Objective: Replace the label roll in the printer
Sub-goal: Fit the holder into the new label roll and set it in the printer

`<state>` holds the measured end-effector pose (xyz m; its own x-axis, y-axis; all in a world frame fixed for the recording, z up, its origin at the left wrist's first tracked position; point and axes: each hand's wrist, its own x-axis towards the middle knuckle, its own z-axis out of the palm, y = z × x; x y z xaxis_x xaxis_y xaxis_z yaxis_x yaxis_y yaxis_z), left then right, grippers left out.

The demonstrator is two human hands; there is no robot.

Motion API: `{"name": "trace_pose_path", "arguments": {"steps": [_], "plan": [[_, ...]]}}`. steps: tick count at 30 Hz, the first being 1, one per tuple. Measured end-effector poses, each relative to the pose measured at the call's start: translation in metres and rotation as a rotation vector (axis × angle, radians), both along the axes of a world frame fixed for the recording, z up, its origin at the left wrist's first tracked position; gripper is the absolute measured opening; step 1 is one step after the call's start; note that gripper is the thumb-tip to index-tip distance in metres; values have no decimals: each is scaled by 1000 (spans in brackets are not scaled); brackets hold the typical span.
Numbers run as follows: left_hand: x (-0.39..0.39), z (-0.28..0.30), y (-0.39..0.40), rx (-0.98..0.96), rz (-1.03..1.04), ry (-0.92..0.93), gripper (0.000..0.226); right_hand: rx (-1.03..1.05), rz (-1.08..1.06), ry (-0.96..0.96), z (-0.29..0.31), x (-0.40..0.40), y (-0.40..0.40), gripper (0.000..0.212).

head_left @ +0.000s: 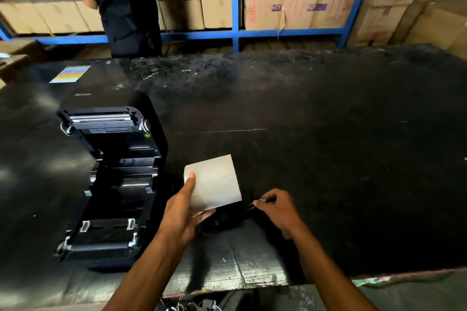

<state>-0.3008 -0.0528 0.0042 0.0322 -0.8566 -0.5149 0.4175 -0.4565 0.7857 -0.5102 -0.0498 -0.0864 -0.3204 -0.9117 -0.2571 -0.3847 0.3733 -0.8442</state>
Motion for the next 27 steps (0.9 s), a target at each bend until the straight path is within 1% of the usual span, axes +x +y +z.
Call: {"name": "trace_pose_path", "arguments": {"steps": [1,4,7,9,11,14,15,17,19,21,25,27], "plan": [[2,0,-1,0,0,8,25,-23,-40,-89,5,-5,0,19],[7,1,-4,-9,-13,22,25,-105,-185,-201,28,-30,-2,16],[10,0,-7,9,-39,80,26,-213,-392,-398,63,-49,-5,23],[7,2,-9,23,-55,128,27,-255,-444,-528,82,-48,-5,25],[2,6,-9,31,-68,173,26,-268,-436,-588,92,-40,-4,25],[-5,9,-9,46,-83,249,32,-304,-440,-551,94,-28,1,24],[-6,10,-9,47,-85,264,36,-354,-442,-504,95,-26,3,22],[-7,12,-11,41,-80,260,36,-485,-418,-346,99,-23,9,19],[-8,15,-13,23,-80,250,31,-607,-362,-206,106,-18,13,23],[-8,21,-15,-8,-79,232,30,-700,-286,-135,111,-12,14,27],[-6,30,-21,-50,-102,165,43,-668,-155,-140,112,6,7,36],[-8,35,-22,-66,-109,125,47,-639,-67,-140,109,21,4,35]]}}
